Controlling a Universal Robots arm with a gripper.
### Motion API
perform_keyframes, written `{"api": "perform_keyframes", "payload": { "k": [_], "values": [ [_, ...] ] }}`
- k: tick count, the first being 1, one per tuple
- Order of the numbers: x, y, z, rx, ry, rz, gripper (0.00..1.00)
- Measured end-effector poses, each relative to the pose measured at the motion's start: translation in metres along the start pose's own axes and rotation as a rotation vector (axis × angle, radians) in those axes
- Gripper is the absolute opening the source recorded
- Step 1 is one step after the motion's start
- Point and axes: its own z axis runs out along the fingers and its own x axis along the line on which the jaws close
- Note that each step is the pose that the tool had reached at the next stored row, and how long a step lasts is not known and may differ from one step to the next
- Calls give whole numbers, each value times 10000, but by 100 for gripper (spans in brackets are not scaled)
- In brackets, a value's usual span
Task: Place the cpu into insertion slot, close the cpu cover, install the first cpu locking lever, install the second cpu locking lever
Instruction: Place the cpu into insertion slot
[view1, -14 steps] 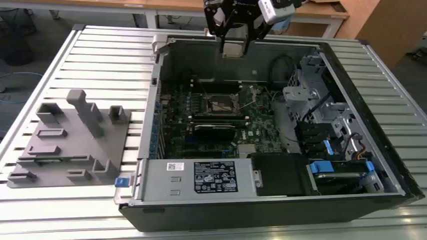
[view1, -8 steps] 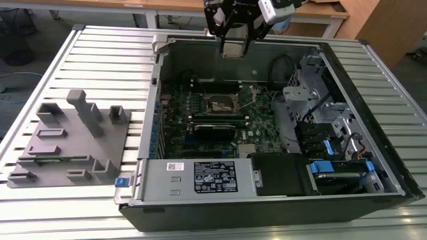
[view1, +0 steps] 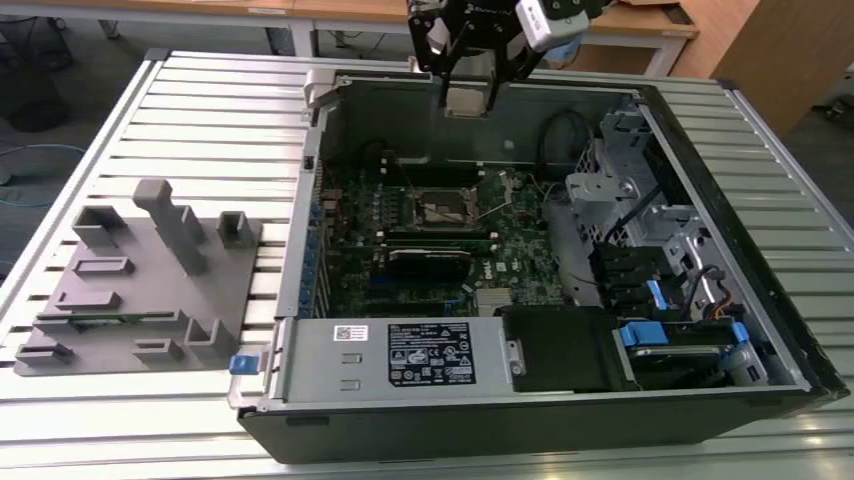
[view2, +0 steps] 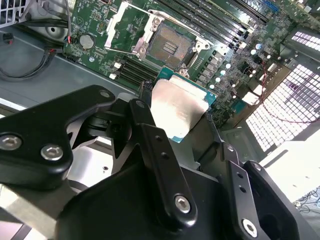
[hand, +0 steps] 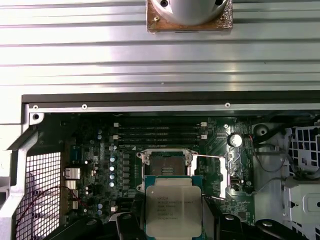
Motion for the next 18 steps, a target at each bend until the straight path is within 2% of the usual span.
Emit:
{"api": "perform_keyframes", "payload": {
  "k": [10,18],
  "values": [
    [-1,-4,45,-1,0,0,54],
    [-1,-5,52,-1,0,0,54]
  ]
}}
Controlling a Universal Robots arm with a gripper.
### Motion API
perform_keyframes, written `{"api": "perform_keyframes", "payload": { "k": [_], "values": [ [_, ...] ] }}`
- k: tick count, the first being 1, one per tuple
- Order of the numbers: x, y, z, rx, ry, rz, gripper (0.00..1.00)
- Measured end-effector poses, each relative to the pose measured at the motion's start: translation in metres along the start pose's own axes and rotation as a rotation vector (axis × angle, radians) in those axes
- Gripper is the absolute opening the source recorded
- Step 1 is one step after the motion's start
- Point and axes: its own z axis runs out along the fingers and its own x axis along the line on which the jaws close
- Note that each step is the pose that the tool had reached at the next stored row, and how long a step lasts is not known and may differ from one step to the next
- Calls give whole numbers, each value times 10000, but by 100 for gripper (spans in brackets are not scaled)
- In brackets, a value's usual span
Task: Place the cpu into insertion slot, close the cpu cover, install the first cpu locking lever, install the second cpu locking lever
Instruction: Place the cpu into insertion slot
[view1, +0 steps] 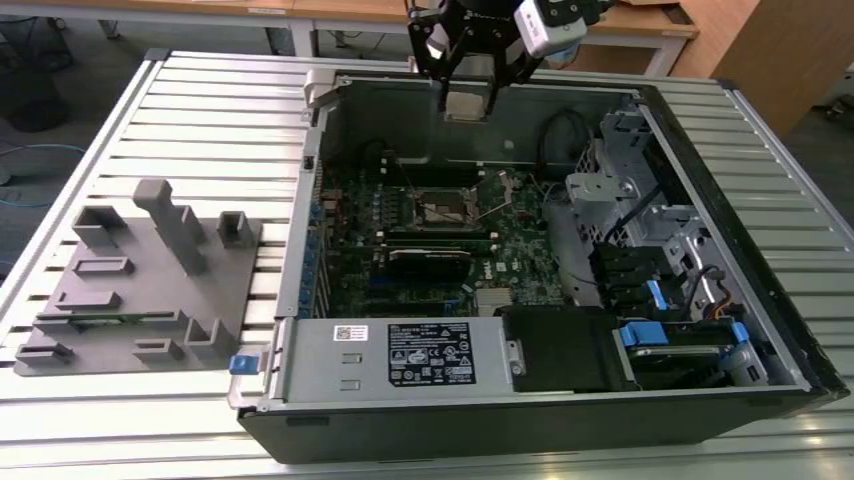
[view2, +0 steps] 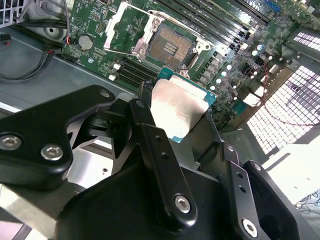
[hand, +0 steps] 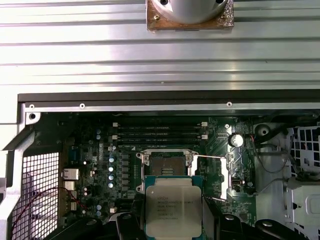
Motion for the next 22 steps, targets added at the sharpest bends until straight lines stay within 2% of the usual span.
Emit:
{"api": "perform_keyframes", "payload": {
  "k": [7,22],
  "values": [
    [-1,-4,42,0,0,0,54],
    [-1,-7,69,2,1,0,54]
  ]
}}
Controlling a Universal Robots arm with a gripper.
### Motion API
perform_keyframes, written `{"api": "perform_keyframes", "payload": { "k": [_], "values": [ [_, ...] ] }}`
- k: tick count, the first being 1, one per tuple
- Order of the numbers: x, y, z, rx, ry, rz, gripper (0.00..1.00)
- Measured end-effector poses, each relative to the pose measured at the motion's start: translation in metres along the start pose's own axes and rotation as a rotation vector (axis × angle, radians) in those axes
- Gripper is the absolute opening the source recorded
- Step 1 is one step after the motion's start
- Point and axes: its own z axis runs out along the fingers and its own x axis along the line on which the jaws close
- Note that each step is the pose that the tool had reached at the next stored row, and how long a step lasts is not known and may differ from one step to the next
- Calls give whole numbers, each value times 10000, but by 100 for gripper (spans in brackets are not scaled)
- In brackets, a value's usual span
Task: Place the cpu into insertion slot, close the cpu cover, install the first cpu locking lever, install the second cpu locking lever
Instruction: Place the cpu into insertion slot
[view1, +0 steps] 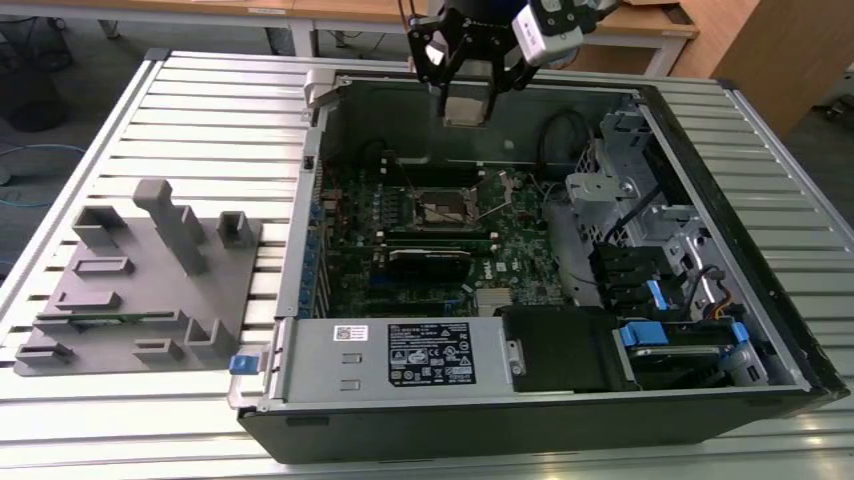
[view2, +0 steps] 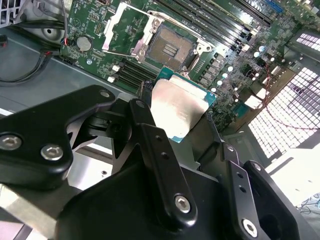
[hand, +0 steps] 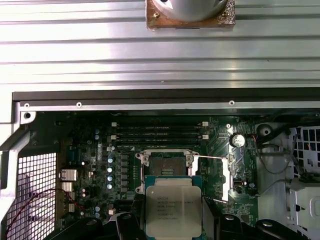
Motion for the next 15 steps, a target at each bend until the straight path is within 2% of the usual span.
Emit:
{"api": "perform_keyframes", "payload": {
  "k": [15],
  "values": [
    [-2,-7,79,-1,0,0,54]
  ]
}}
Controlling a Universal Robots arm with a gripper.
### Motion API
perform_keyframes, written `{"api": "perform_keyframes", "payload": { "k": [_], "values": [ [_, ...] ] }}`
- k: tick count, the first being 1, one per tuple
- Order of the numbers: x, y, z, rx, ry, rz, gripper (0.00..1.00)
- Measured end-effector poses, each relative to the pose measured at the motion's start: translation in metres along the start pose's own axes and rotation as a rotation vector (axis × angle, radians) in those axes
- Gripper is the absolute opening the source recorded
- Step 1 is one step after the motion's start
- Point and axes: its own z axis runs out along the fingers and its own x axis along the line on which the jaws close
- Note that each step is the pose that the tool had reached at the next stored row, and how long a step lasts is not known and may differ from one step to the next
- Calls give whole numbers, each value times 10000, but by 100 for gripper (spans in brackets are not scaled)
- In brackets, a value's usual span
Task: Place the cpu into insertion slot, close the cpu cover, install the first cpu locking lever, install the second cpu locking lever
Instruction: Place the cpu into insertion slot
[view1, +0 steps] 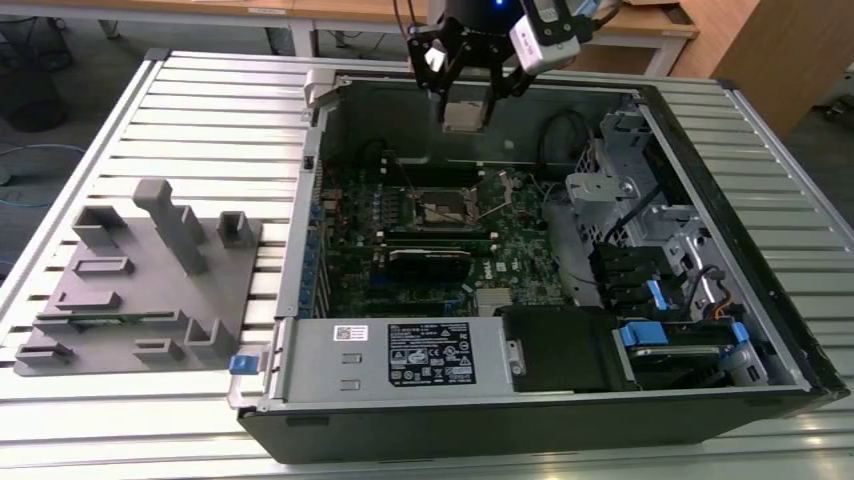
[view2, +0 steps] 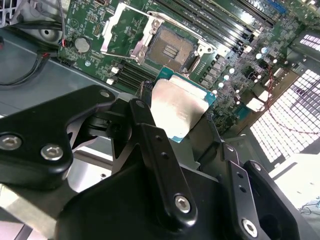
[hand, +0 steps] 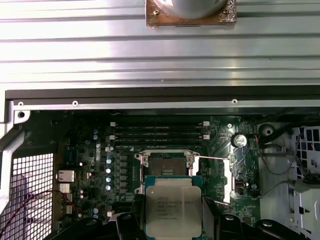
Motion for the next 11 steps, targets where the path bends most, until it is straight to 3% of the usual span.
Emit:
{"api": "perform_keyframes", "payload": {
  "k": [11],
  "values": [
    [-1,-3,34,-1,-1,0,54]
  ]
}}
